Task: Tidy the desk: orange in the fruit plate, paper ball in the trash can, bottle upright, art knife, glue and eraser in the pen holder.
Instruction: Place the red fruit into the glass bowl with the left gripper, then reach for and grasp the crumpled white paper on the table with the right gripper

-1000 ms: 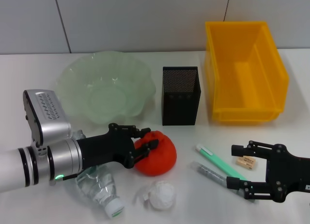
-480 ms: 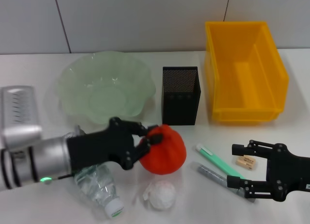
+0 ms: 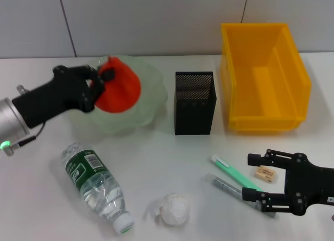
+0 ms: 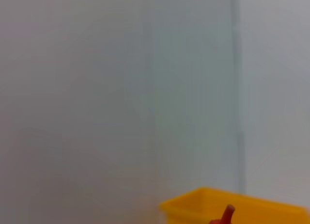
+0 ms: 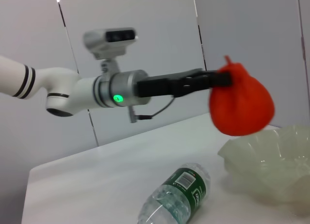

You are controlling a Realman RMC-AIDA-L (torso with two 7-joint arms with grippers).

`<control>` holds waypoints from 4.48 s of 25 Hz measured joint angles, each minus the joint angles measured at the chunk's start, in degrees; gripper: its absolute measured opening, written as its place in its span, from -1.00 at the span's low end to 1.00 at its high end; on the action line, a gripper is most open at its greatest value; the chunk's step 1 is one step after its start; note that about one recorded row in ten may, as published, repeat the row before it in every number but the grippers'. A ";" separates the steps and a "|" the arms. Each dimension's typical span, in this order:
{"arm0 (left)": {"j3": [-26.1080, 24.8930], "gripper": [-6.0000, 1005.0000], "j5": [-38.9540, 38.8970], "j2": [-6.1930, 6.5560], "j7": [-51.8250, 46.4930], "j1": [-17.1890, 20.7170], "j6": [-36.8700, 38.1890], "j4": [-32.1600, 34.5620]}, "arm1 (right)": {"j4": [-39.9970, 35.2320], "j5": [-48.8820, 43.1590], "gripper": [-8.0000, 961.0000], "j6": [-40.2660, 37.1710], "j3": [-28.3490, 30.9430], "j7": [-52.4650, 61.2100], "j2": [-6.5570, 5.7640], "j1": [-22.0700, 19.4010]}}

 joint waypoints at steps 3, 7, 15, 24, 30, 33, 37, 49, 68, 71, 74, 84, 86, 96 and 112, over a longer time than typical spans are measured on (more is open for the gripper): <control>0.34 -0.84 -0.24 -0.11 -0.81 -2.00 -7.11 -0.33 | 0.00 -0.07 0.65 0.00 0.00 0.03 0.33 0.28; 0.67 -0.86 -0.23 -0.26 0.42 -4.68 -15.63 -2.53 | 0.06 -0.23 0.65 -0.01 0.00 0.05 0.47 0.45; 0.42 -0.86 -0.40 -0.52 2.07 -7.79 -25.19 -5.99 | 0.09 -0.36 0.65 0.00 -0.15 0.16 0.58 1.18; 0.69 -0.36 -0.62 -0.38 1.08 -6.38 -19.06 -5.91 | 1.21 -0.97 0.65 0.09 -0.11 4.02 0.07 1.97; 0.94 0.01 -0.24 -0.10 1.13 -2.84 -11.02 -5.14 | 6.48 -3.75 0.65 -0.57 -0.30 10.22 -0.09 2.46; 3.06 0.19 0.58 -0.04 1.33 0.68 -6.39 -3.54 | 11.13 -6.46 0.65 -2.83 -0.72 13.28 -0.08 3.92; 7.17 0.43 0.47 -0.14 2.35 5.93 -3.34 -0.99 | 21.13 -12.56 0.65 -7.35 -0.98 18.89 0.69 7.02; 11.21 0.62 0.83 0.15 2.75 9.75 2.64 1.21 | 39.23 -24.66 0.65 -11.25 -19.87 45.91 0.03 20.77; 11.82 0.61 0.86 0.12 1.29 9.36 4.26 2.96 | 38.73 -31.60 0.65 5.90 -45.79 62.79 2.16 22.20; 12.01 0.62 0.88 0.13 1.27 9.31 4.26 2.91 | 38.15 -31.96 0.65 7.70 -47.25 63.75 2.17 22.21; 12.34 0.62 0.90 0.12 1.27 9.29 4.25 2.77 | 36.91 -32.08 0.65 10.00 -48.72 64.70 2.22 22.33; 12.56 0.62 0.95 -0.03 1.32 8.97 3.96 2.52 | 32.98 -32.03 0.65 13.85 -51.03 65.60 2.48 23.22; 12.55 0.62 0.95 -0.04 1.44 8.86 3.91 2.47 | 32.08 -32.03 0.65 14.43 -51.08 65.62 2.53 23.62; 12.55 0.62 0.94 0.02 1.42 8.63 3.77 2.43 | 28.97 -31.61 0.64 16.36 -53.87 65.72 2.53 25.88; 12.55 0.61 0.94 0.05 1.88 8.59 3.62 2.08 | 27.28 -30.87 -0.09 18.64 -54.41 66.01 2.53 26.63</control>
